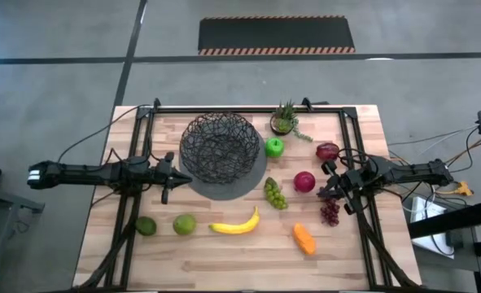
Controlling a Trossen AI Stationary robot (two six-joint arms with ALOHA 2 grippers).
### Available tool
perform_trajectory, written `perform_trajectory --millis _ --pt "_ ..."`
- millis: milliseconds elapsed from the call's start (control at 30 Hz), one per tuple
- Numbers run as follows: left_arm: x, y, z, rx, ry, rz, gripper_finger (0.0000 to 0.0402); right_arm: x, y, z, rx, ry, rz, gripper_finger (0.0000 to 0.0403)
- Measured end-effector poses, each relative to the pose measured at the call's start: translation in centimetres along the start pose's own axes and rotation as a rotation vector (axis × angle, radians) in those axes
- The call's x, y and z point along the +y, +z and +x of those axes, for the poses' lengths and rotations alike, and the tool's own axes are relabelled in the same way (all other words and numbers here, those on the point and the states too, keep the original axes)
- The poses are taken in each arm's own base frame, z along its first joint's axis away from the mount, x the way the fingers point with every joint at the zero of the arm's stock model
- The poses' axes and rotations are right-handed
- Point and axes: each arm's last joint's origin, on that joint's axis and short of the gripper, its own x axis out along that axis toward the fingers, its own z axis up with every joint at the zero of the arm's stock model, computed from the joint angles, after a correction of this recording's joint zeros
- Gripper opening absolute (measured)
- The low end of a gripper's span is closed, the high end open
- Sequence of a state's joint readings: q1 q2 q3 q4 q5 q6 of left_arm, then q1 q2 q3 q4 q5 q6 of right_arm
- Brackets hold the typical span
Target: Build produce basket
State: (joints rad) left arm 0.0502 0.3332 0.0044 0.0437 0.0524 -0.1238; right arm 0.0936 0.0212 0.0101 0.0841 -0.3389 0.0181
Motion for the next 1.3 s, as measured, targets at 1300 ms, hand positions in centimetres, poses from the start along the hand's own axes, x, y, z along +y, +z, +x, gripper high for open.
perform_trajectory --millis 1300 --pt "0.0 0.0 0.0 -0.002 0.0 0.0 0.001 -1.9 -0.2 -0.7 -0.258 -0.694 0.695 0.0009"
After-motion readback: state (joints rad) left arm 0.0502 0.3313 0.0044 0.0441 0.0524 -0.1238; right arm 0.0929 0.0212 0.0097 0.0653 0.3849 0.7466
